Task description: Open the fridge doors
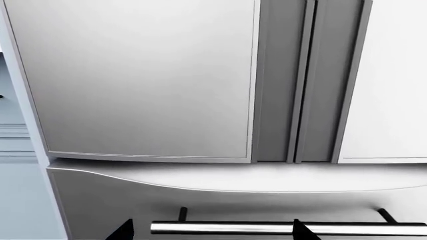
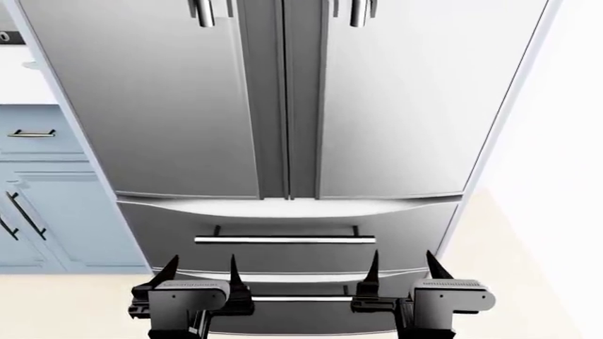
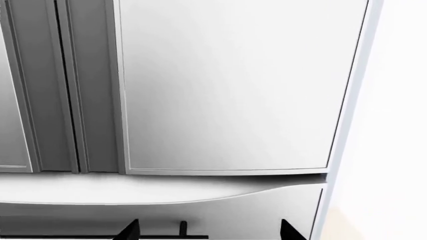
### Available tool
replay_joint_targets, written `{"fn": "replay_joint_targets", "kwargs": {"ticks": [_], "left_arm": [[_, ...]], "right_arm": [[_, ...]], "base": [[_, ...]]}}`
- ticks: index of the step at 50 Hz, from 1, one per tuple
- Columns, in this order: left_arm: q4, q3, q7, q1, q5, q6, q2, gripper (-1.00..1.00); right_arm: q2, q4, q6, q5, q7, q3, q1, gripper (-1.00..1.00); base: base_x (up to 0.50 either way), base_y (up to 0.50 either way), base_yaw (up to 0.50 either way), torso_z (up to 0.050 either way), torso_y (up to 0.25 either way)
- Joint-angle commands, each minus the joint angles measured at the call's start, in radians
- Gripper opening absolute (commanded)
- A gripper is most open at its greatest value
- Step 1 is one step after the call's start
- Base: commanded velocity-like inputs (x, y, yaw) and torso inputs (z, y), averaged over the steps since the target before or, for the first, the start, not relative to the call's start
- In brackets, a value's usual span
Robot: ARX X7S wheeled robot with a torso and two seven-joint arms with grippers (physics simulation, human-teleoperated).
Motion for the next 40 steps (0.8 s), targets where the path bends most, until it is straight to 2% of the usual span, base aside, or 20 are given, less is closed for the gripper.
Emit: {"fn": "replay_joint_targets", "kwargs": {"ticks": [1,16,20,22,23,24,26,27,29,31,37,40], "left_arm": [[0.002,0.007,-0.006,0.000,-0.008,0.000,-0.008,1.00],[-0.008,0.020,-0.014,-0.008,-0.012,-0.001,-0.012,1.00],[0.000,0.019,-0.020,-0.010,-0.019,-0.005,-0.011,1.00],[0.035,-0.004,-0.020,-0.005,-0.073,-0.025,-0.002,1.00],[0.081,0.004,-0.037,-0.015,-0.058,-0.089,-0.015,1.00],[0.112,0.006,-0.039,-0.026,-0.062,-0.117,-0.022,1.00],[0.202,0.018,-0.057,-0.075,-0.039,-0.237,-0.056,1.00],[0.267,-0.021,-0.055,-0.108,-0.111,-0.309,-0.056,1.00],[0.352,-0.022,-0.063,-0.138,-0.121,-0.397,-0.086,1.00],[0.347,-0.013,-0.067,-0.155,-0.113,-0.405,-0.084,1.00],[0.230,-0.004,-0.062,-0.092,-0.088,-0.303,-0.073,1.00],[0.202,0.006,-0.057,-0.097,-0.085,-0.288,-0.067,1.00]], "right_arm": [[0.006,0.001,0.010,-0.002,0.013,-0.009,0.004,1.00],[0.011,0.000,-0.001,0.011,0.024,-0.014,0.002,1.00],[0.003,-0.013,0.008,0.072,0.017,0.011,0.005,1.00],[0.005,-0.047,0.081,0.090,0.030,0.018,0.024,1.00],[0.017,-0.095,0.168,0.106,0.024,0.011,0.054,1.00],[0.023,-0.131,0.156,0.115,0.010,0.010,0.064,1.00],[0.033,-0.230,0.277,0.137,0.026,0.016,0.130,1.00],[0.039,-0.310,0.409,0.175,0.048,0.027,0.185,1.00],[0.047,-0.365,0.499,0.213,0.054,0.042,0.262,1.00],[0.055,-0.398,0.582,0.234,0.064,0.051,0.350,1.00],[0.062,-0.408,0.844,0.279,0.066,0.017,0.679,1.00],[0.048,-0.356,0.887,0.275,0.054,-0.019,0.803,1.00]], "base": [[0.03,0.04,0.00,0.000,0.000],[0.00,0.01,0.00,0.000,0.000],[0.00,0.00,0.00,0.000,0.000],[0.00,0.00,0.00,0.000,0.000],[0.00,0.00,0.00,0.000,0.000],[0.00,0.00,0.00,0.000,0.015],[0.00,0.00,0.00,0.000,0.000],[0.00,0.00,0.00,0.000,0.000],[0.00,0.00,0.00,0.000,0.000],[0.00,0.00,0.00,0.000,0.000],[0.00,0.00,0.00,0.000,0.000],[0.00,0.00,0.00,0.000,0.000]]}}
